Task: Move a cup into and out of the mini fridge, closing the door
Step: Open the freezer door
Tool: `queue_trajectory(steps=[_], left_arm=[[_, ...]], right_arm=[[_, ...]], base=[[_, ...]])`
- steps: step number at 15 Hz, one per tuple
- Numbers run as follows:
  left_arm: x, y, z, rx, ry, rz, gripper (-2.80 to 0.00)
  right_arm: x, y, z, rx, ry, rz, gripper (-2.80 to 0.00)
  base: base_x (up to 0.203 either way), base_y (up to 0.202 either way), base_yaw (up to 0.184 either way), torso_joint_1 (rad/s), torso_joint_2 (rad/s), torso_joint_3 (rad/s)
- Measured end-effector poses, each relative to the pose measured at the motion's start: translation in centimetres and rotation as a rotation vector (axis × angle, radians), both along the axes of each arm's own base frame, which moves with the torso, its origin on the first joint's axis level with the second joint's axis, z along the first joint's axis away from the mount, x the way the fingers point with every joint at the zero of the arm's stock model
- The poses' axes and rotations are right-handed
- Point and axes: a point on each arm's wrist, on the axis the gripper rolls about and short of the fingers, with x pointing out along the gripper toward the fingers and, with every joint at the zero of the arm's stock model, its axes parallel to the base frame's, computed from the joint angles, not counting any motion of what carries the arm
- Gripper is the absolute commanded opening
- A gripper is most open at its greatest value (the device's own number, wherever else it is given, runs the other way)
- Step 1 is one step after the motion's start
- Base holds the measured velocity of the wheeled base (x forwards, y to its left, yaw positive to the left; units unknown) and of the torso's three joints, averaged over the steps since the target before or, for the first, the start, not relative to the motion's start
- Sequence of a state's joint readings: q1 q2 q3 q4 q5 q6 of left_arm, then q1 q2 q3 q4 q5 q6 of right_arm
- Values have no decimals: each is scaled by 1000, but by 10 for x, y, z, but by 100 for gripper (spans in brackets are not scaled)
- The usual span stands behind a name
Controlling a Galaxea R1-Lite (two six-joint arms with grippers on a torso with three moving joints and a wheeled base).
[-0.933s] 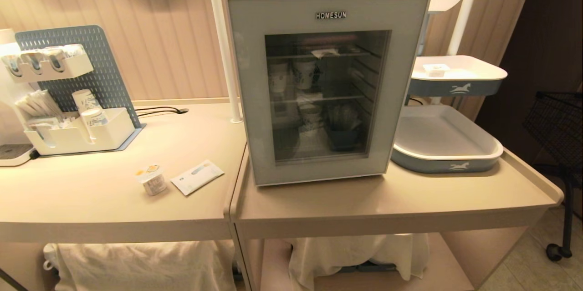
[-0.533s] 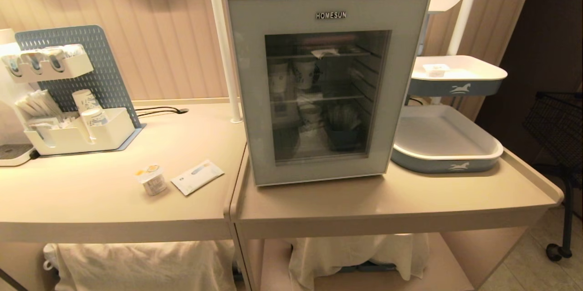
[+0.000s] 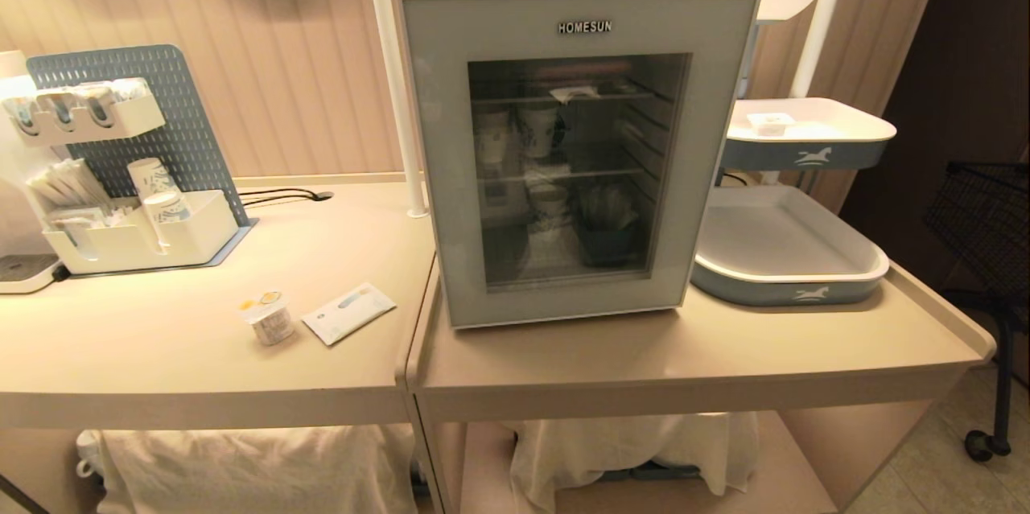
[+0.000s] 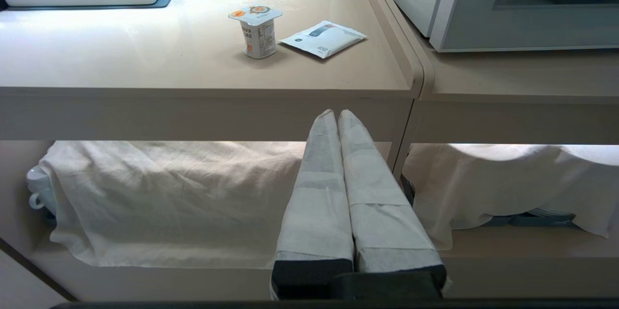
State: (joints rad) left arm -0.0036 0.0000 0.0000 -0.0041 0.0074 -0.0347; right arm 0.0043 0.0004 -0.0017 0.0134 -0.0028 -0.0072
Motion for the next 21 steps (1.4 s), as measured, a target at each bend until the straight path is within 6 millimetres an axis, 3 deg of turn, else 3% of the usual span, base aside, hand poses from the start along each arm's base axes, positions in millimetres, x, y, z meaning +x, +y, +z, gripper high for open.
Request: queue_trajectory(steps=[21], left_arm=[[0,0,0,3,1,1,-280]], right_arm=[[0,0,0,0,1,0,-280]], base=[[0,0,0,0,0,0]])
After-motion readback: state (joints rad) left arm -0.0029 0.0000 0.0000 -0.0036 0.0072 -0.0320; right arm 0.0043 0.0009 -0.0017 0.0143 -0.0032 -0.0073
